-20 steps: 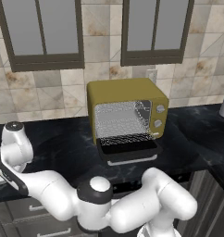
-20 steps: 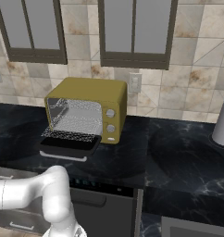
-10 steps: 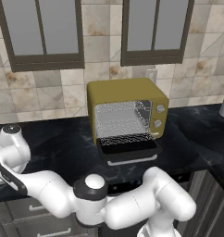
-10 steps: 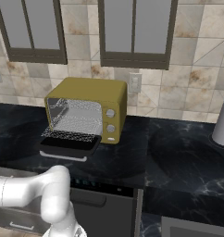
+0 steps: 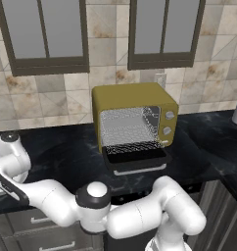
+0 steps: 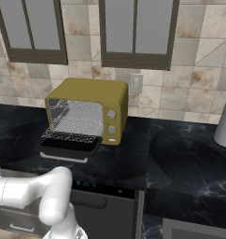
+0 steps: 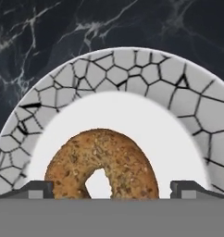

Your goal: Pick up the bagel from the plate, place it on the toaster oven rack, close the door, and set the timer.

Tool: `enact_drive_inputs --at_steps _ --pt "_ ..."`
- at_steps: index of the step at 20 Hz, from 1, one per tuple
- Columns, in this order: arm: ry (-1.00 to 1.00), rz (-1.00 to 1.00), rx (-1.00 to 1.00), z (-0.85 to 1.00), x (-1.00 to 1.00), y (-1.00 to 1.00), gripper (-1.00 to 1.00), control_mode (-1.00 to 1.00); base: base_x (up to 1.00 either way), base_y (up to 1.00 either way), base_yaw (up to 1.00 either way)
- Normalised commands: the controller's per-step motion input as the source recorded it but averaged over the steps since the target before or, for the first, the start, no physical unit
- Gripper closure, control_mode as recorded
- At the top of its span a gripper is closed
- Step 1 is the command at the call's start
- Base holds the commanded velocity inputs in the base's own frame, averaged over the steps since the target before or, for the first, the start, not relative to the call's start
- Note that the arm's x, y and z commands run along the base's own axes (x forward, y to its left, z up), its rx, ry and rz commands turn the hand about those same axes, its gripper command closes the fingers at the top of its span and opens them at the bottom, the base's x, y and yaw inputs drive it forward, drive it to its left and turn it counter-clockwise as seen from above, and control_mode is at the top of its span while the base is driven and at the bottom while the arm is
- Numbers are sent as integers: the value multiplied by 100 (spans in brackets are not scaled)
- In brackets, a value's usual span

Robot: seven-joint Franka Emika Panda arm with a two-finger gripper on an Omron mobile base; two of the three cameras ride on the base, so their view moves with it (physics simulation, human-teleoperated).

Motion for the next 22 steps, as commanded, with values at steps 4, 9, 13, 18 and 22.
enact_drive_inputs --at_steps 4,9,13,18,22 --pt "0 0 0 -26 1 0 -100 -100 0 0 0" --pt "0 0 0 -19 11 4 -100 -100 0 0 0" --pt "1 0 0 -23 13 2 -100 -100 0 0 0" --pt "5 0 0 -35 1 0 100 -100 0 0 0" --pt "7 0 0 -37 0 1 100 -100 0 0 0"
